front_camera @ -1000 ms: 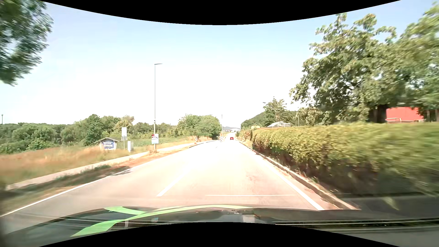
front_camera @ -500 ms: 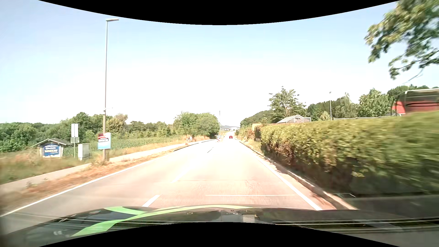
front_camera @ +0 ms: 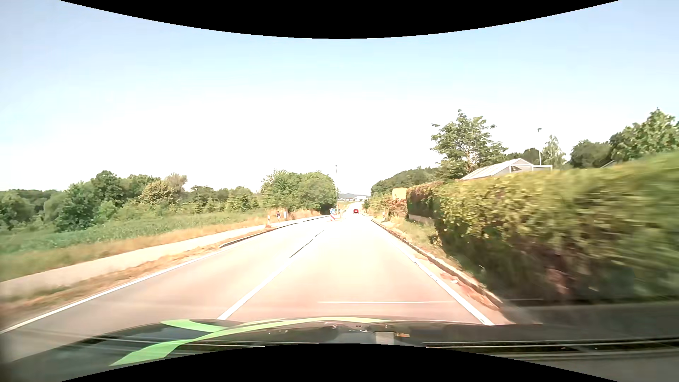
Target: Follow the waypoints while adhering to traffic rules and regulations
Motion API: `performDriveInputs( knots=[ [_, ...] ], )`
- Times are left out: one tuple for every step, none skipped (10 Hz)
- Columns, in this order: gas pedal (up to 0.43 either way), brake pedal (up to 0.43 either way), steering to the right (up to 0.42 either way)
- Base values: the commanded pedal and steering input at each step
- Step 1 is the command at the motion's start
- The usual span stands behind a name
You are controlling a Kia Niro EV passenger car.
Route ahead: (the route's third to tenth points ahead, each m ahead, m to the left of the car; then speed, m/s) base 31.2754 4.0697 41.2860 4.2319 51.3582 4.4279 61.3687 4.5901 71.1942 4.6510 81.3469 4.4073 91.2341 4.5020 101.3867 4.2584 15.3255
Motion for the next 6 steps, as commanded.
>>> performDriveInputs(
  knots=[
    [0.150,0.000,-0.002],
    [0.150,0.000,-0.002],
    [0.150,0.000,-0.002],
    [0.150,0.000,-0.002],
    [0.138,0.000,-0.003],
    [0.138,0.000,-0.003]
  ],
)
